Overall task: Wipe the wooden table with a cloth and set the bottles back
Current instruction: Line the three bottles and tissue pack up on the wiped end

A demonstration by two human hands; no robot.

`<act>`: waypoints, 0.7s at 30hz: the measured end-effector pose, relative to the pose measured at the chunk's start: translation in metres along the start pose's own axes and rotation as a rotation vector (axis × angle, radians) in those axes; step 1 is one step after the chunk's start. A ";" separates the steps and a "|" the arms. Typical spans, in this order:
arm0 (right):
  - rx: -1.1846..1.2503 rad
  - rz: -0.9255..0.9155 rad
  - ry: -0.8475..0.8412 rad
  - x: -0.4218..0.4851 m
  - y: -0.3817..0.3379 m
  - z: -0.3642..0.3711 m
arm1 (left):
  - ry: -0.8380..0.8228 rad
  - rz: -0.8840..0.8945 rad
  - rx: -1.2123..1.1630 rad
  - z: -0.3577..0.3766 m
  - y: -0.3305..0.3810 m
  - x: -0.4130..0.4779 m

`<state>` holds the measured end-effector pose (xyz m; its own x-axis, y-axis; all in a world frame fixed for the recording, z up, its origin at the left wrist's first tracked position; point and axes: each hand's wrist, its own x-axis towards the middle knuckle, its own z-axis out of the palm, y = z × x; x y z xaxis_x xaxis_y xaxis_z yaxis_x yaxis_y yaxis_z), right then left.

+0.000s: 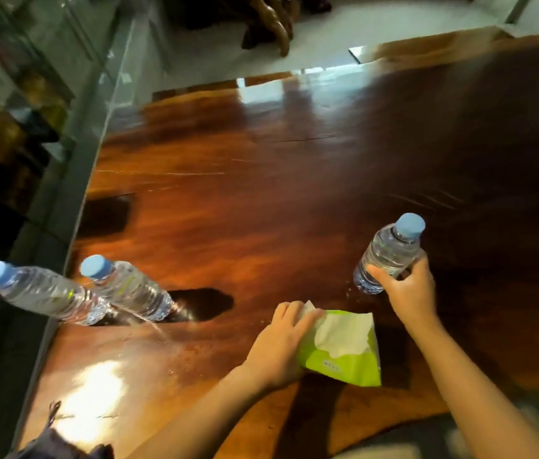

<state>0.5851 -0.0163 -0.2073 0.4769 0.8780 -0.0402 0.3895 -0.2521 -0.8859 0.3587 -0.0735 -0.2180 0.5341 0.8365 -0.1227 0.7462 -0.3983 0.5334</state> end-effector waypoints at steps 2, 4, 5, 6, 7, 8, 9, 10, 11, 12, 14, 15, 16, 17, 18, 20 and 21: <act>0.003 -0.008 -0.100 -0.011 -0.019 0.038 | 0.066 -0.072 0.000 -0.014 -0.030 -0.039; -0.002 -0.028 -0.207 -0.032 -0.040 0.086 | 0.113 -0.161 -0.023 -0.028 -0.061 -0.083; -0.002 -0.024 -0.224 -0.036 -0.044 0.095 | 0.117 -0.178 -0.026 -0.029 -0.066 -0.092; -0.005 -0.026 -0.248 -0.043 -0.051 0.108 | 0.125 -0.206 -0.033 -0.030 -0.074 -0.104; -0.007 -0.038 -0.280 -0.053 -0.059 0.126 | 0.141 -0.242 -0.050 -0.033 -0.084 -0.119; -0.007 -0.046 -0.311 -0.063 -0.066 0.140 | 0.160 -0.267 -0.064 -0.035 -0.093 -0.132; -0.001 -0.050 -0.343 -0.071 -0.072 0.153 | 0.177 -0.291 -0.067 -0.037 -0.101 -0.143; 0.001 -0.052 -0.372 -0.079 -0.078 0.165 | 0.190 -0.312 -0.066 -0.039 -0.109 -0.153; -0.002 -0.054 -0.391 -0.087 -0.082 0.175 | 0.198 -0.328 -0.069 -0.041 -0.117 -0.162; -0.009 -0.059 -0.403 -0.093 -0.086 0.183 | 0.202 -0.343 -0.076 -0.042 -0.124 -0.170; -0.022 -0.063 -0.418 -0.104 -0.091 0.195 | 0.210 -0.370 -0.090 -0.046 -0.136 -0.183; -0.032 -0.065 -0.422 -0.108 -0.093 0.200 | 0.218 -0.380 -0.092 -0.047 -0.142 -0.188; -0.049 -0.072 -0.423 -0.111 -0.096 0.204 | 0.225 -0.390 -0.097 -0.049 -0.146 -0.193; -0.066 -0.080 -0.423 -0.114 -0.098 0.207 | 0.227 -0.401 -0.102 -0.050 -0.150 -0.197; -0.073 -0.082 -0.422 -0.116 -0.100 0.209 | 0.223 -0.410 -0.105 -0.051 -0.153 -0.200; -0.070 -0.073 -0.431 -0.117 -0.104 0.212 | 0.212 -0.415 -0.113 -0.053 -0.159 -0.204; -0.073 -0.066 -0.443 -0.116 -0.105 0.213 | 0.211 -0.407 -0.113 -0.054 -0.161 -0.206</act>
<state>0.3209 -0.0051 -0.2084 0.0720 0.9785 -0.1932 0.4700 -0.2041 -0.8588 0.1070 -0.1612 -0.2335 0.1055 0.9790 -0.1744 0.8238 0.0122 0.5667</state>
